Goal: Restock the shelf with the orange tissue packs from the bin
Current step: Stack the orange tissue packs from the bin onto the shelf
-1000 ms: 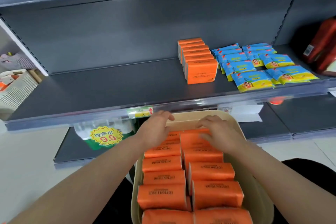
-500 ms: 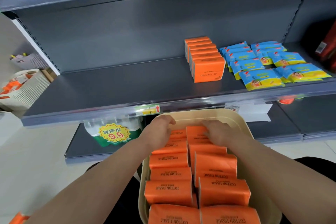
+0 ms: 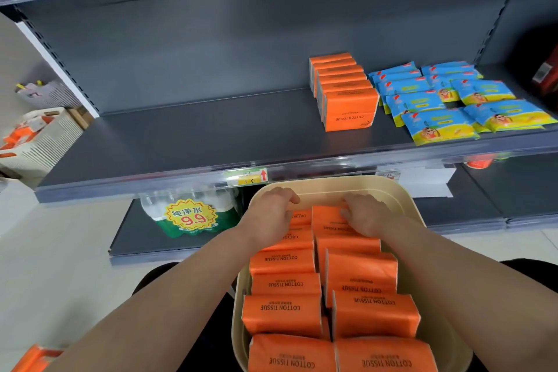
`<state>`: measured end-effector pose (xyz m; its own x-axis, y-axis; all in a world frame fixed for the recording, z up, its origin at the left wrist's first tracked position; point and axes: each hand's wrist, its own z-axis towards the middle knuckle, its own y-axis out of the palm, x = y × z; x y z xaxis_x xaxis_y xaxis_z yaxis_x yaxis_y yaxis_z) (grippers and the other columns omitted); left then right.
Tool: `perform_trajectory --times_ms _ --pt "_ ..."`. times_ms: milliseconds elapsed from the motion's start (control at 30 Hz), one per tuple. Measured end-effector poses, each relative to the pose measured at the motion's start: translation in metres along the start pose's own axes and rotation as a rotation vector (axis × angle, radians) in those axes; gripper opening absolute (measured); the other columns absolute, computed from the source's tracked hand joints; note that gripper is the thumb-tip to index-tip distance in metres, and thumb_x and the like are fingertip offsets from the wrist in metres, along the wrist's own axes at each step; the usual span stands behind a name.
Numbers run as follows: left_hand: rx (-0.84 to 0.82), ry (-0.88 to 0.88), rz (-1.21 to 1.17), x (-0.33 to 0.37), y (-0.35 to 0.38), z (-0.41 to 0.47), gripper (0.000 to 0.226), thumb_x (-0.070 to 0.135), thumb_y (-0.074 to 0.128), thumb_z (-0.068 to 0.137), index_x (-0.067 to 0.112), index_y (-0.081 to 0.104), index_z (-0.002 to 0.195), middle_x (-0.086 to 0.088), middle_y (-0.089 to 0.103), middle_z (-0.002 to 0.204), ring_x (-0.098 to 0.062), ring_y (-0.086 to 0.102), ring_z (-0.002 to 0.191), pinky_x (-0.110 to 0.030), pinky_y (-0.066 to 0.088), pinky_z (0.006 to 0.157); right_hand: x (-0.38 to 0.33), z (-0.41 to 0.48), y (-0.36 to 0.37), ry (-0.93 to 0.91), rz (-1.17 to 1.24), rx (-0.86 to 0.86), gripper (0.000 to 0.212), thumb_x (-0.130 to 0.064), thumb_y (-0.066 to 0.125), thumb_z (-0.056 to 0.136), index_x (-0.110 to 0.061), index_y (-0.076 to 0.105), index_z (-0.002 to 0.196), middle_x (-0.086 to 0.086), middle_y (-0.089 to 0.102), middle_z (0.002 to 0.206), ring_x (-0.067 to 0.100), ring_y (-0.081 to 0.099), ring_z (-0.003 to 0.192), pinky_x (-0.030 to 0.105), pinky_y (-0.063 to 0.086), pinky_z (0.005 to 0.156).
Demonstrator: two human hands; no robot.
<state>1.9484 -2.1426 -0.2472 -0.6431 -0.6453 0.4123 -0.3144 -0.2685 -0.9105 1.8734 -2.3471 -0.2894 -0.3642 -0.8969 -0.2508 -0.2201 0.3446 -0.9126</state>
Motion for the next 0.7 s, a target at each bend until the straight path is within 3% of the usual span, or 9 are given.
perform_trajectory --times_ms 67,200,333,433,533,700 --pt "0.015 0.002 -0.001 -0.001 -0.002 -0.002 0.034 0.011 0.049 0.095 0.019 0.054 0.127 0.001 0.053 0.132 -0.013 0.048 0.122 -0.026 0.040 0.103 -0.001 -0.002 -0.003 0.001 -0.081 0.008 0.043 -0.043 0.039 0.097 -0.020 0.048 0.133 0.007 0.049 0.132 0.026 0.043 0.123 0.042 0.039 0.097" --pt "0.022 -0.005 0.016 -0.004 -0.004 -0.003 0.033 0.012 0.049 0.095 0.020 0.054 0.127 0.001 0.053 0.132 -0.014 0.049 0.122 -0.027 0.040 0.103 -0.003 -0.014 -0.011 -0.073 -0.075 0.046 0.041 -0.053 0.047 0.091 -0.028 0.054 0.122 0.002 0.053 0.119 0.021 0.046 0.112 0.037 0.041 0.092" --pt "-0.016 0.002 0.034 -0.003 -0.001 -0.003 0.033 0.014 0.050 0.095 0.019 0.053 0.128 0.001 0.053 0.131 -0.015 0.049 0.120 -0.030 0.042 0.101 -0.005 -0.040 -0.010 -0.120 0.104 -0.032 0.033 -0.045 0.056 0.090 -0.028 0.044 0.116 -0.005 0.058 0.113 0.013 0.055 0.096 0.029 0.048 0.082" --pt "-0.057 -0.005 0.030 0.000 0.001 -0.004 0.033 0.019 0.052 0.095 0.018 0.052 0.128 0.000 0.056 0.129 -0.016 0.050 0.120 -0.032 0.043 0.101 -0.004 -0.058 -0.011 -0.146 0.093 0.050 0.038 -0.040 0.056 0.092 -0.030 0.041 0.125 -0.006 0.056 0.121 0.015 0.056 0.103 0.032 0.049 0.087" --pt "-0.196 -0.039 0.079 -0.001 0.002 -0.004 0.038 0.031 0.055 0.093 0.015 0.053 0.128 -0.002 0.058 0.129 -0.019 0.052 0.120 -0.035 0.043 0.102 -0.001 -0.066 -0.011 -0.137 0.011 0.207 0.048 -0.041 0.051 0.094 -0.030 0.037 0.138 -0.004 0.053 0.128 0.017 0.052 0.113 0.032 0.046 0.091" --pt "-0.472 -0.089 0.241 -0.001 -0.001 -0.008 0.034 0.033 0.056 0.093 0.012 0.057 0.119 -0.006 0.060 0.119 -0.022 0.056 0.108 -0.035 0.047 0.093 0.003 -0.075 -0.009 -0.114 -0.002 0.285 0.046 -0.040 0.048 0.095 -0.030 0.038 0.139 -0.002 0.054 0.126 0.019 0.051 0.113 0.036 0.046 0.093"
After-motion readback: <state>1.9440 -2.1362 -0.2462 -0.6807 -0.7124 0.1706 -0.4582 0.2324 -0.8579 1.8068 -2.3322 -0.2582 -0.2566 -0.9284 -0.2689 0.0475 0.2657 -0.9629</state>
